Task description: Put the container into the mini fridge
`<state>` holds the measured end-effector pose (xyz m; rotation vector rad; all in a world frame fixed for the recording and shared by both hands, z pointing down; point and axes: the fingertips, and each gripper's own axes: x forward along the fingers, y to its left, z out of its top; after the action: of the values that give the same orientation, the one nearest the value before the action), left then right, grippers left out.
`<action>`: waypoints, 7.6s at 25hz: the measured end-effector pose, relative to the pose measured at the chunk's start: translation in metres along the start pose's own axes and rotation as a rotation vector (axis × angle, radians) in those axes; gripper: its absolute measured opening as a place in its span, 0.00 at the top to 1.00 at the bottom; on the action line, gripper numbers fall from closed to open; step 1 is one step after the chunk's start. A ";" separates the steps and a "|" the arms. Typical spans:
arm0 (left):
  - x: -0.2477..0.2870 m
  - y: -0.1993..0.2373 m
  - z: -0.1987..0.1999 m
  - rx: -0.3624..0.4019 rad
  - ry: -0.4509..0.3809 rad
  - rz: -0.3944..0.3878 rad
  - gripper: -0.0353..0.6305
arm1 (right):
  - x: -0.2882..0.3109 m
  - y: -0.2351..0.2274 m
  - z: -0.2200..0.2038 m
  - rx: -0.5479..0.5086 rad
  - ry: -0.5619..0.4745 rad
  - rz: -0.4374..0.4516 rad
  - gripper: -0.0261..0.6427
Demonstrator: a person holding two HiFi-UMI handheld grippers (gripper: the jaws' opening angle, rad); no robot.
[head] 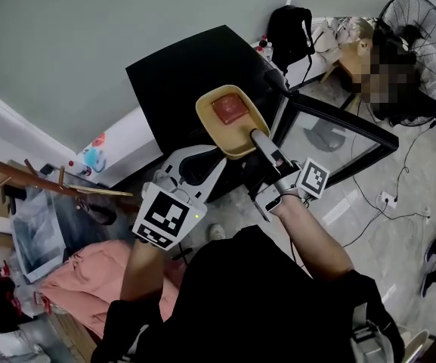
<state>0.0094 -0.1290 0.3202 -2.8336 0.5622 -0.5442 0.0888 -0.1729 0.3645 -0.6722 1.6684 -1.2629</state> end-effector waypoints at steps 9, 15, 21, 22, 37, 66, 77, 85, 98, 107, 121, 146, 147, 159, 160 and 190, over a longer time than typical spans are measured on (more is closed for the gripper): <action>0.000 -0.024 -0.013 -0.169 -0.070 0.000 0.86 | -0.056 0.016 0.002 0.036 -0.002 0.072 0.62; 0.011 -0.049 -0.025 -0.221 -0.061 -0.013 0.86 | -0.092 0.010 0.005 0.021 0.021 0.049 0.62; 0.010 -0.068 -0.036 -0.262 -0.058 -0.006 0.86 | -0.111 -0.014 0.002 0.012 0.024 -0.019 0.62; 0.008 -0.070 -0.038 -0.268 -0.056 0.000 0.86 | -0.113 -0.020 0.001 0.015 0.022 -0.034 0.62; -0.033 -0.065 -0.081 -0.331 0.032 0.111 0.86 | -0.078 -0.108 0.027 0.012 0.008 -0.124 0.62; -0.050 -0.006 -0.134 -0.368 0.102 0.138 0.87 | 0.032 -0.189 0.061 0.012 -0.003 -0.172 0.62; -0.054 -0.002 -0.142 -0.372 0.103 0.151 0.87 | 0.051 -0.195 0.063 -0.043 0.042 -0.177 0.61; -0.052 -0.010 -0.143 -0.396 0.111 0.160 0.87 | 0.045 -0.195 0.055 -0.117 0.093 -0.212 0.51; -0.049 -0.019 -0.141 -0.399 0.091 0.168 0.87 | 0.001 -0.196 0.042 -0.251 0.135 -0.322 0.51; -0.045 -0.019 -0.144 -0.434 0.064 0.164 0.87 | 0.003 -0.174 0.026 -0.989 0.277 -0.465 0.75; -0.062 -0.013 -0.167 -0.489 0.096 0.209 0.87 | 0.043 -0.189 0.034 -1.034 0.306 -0.490 0.75; -0.066 0.009 -0.150 -0.534 -0.041 0.273 0.87 | 0.032 -0.158 0.019 -1.107 0.342 -0.460 0.75; -0.064 0.010 -0.146 -0.526 -0.052 0.274 0.87 | 0.027 -0.151 0.020 -1.107 0.335 -0.454 0.75; -0.053 0.022 -0.098 -0.466 -0.200 0.350 0.87 | -0.027 -0.051 0.030 -1.115 0.207 -0.347 0.77; -0.052 0.021 -0.095 -0.465 -0.207 0.350 0.87 | -0.031 -0.043 0.031 -1.117 0.194 -0.338 0.77; -0.071 -0.023 -0.070 -0.452 -0.261 0.517 0.87 | -0.086 0.013 -0.010 -1.271 0.224 -0.224 0.91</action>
<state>-0.0715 -0.0879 0.3679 -2.8916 1.4510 0.0579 0.1191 -0.0930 0.3821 -1.5042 2.5721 -0.2457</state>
